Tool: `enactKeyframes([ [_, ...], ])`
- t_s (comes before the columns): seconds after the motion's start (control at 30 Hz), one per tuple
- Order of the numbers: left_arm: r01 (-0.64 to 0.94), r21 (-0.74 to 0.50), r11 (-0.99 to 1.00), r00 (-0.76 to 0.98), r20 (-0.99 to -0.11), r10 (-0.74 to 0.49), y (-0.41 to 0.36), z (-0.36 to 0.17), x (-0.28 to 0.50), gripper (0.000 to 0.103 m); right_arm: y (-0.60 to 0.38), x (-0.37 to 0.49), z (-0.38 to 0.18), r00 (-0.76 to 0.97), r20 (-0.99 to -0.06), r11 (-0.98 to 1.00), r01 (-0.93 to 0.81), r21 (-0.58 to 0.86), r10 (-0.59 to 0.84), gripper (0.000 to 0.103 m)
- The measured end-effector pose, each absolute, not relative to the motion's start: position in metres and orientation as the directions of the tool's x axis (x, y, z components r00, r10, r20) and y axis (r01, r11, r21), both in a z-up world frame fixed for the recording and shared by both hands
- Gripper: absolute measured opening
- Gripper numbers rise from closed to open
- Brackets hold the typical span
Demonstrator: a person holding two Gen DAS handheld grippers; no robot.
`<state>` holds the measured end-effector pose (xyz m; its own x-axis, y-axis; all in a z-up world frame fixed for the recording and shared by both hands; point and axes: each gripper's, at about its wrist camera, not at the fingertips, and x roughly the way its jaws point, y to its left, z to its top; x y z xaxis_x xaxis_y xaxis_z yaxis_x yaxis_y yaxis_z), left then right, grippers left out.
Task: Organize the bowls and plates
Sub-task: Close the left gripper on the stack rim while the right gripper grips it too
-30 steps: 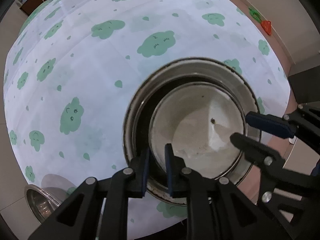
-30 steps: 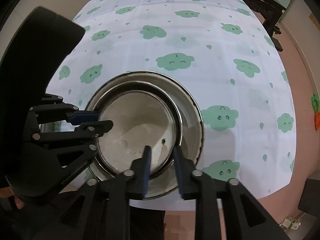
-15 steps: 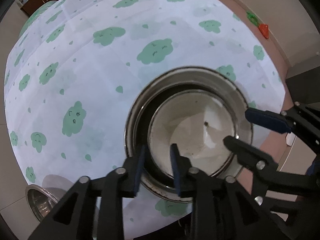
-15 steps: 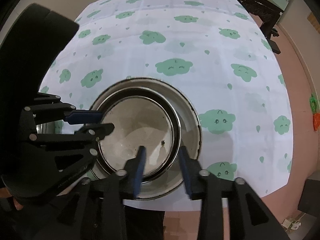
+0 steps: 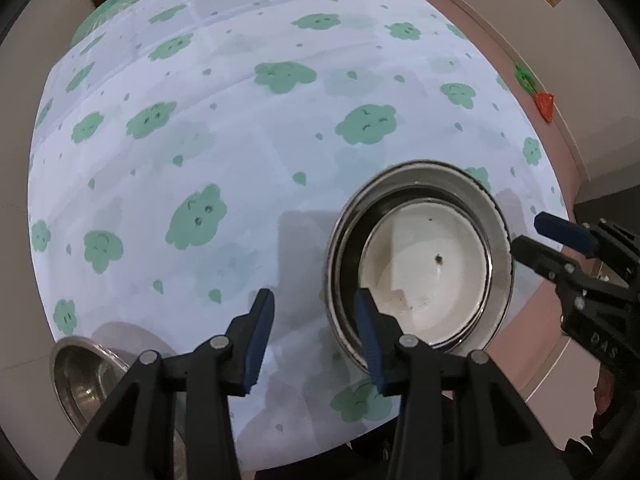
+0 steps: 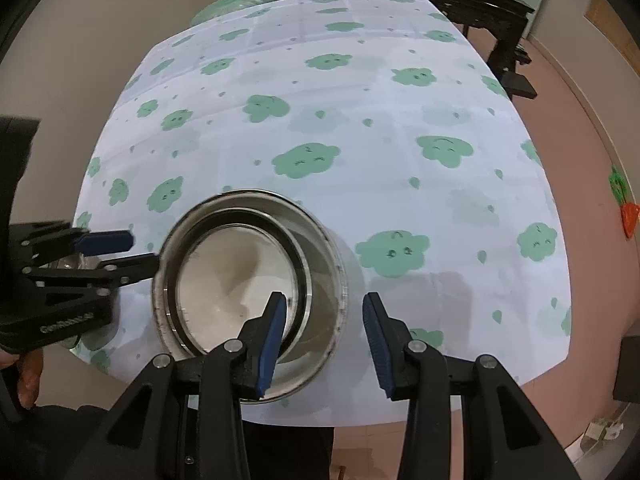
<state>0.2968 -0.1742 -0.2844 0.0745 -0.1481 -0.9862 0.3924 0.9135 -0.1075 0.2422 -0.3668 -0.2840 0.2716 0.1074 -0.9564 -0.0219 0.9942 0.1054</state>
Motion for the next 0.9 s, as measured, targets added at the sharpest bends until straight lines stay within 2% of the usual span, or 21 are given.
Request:
enactKeyframes([
  [0.6, 0.409, -0.113, 0.906, 0.023, -0.991, -0.134, -0.188, -0.301, 0.283, 0.042, -0.373, 0.237, -0.301, 0.247, -0.961, 0.992, -0.001, 0.126, 0.122, 0.042],
  [0.9, 0.406, -0.155, 0.901, -0.036, -0.987, -0.154, -0.198, -0.317, 0.283, 0.042, -0.372, 0.236, -0.312, 0.227, -0.962, 0.988, -0.008, 0.155, 0.153, 0.042],
])
